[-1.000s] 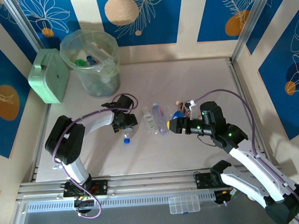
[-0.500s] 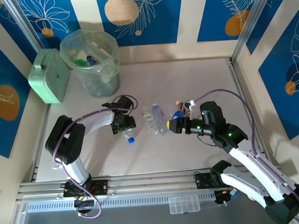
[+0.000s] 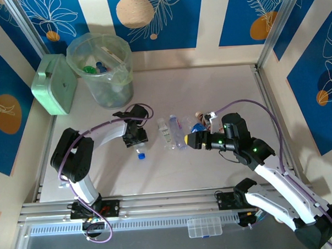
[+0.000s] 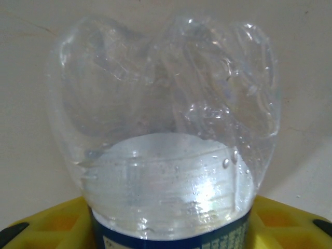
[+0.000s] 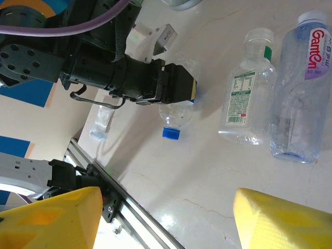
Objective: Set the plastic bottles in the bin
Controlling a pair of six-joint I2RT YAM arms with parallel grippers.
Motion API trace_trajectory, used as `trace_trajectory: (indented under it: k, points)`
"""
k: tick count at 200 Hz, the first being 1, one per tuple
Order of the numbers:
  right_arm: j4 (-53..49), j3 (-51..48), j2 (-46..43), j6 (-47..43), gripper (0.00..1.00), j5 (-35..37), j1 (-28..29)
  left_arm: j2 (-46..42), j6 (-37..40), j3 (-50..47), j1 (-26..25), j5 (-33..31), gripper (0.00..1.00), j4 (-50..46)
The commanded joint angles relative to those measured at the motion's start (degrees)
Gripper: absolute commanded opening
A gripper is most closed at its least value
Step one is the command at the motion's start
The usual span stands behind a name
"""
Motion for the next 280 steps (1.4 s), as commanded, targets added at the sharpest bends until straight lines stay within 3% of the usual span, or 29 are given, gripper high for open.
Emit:
trace_trajectory:
  k: [1, 60, 88, 106, 161, 202, 225, 255, 280]
  points:
    - [-1.42, 1.32, -1.56, -0.59, 0.68, -0.36, 0.35, -5.96, 2.39, 2.33, 0.37, -1.03, 0.52, -2.10]
    - [-1.93, 3.93, -1.45, -1.36, 0.68, -0.40, 0.35, -27.40, 14.77, -3.48, 0.41, 14.13, 0.51, 22.82]
    - [-2.54, 5.24, -1.59, -1.64, 0.68, -0.18, 0.35, -33.29, 18.22, -3.79, 0.48, 16.10, 0.49, 30.22]
    - [-2.82, 6.25, -1.58, -1.75, 0.68, -0.17, 0.35, -35.17, 18.61, -2.55, 0.48, 12.76, 0.47, 31.81]
    - [-3.39, 11.56, 0.09, -3.44, 0.68, -1.68, 0.40, -29.29, 17.52, 12.78, 2.50, 2.53, 0.39, 24.13]
    - [-6.25, 19.38, 5.24, -5.73, 0.68, -0.44, 0.61, -19.53, 9.65, 28.44, 9.22, 2.10, 0.35, 17.50]
    - [-9.93, 23.07, 8.02, -8.17, 0.66, 4.65, 2.33, -14.39, 4.81, 36.28, 13.42, 1.45, 0.31, 12.74]
    - [-16.31, 27.85, 12.09, -13.06, 0.66, 13.75, 6.84, -4.44, -0.46, 51.99, 17.65, -3.71, 0.26, -2.62]
    - [-17.84, 28.79, 14.62, -14.92, 0.66, 16.41, 10.74, 2.45, -2.05, 61.22, 20.70, -6.56, 0.26, -9.45]
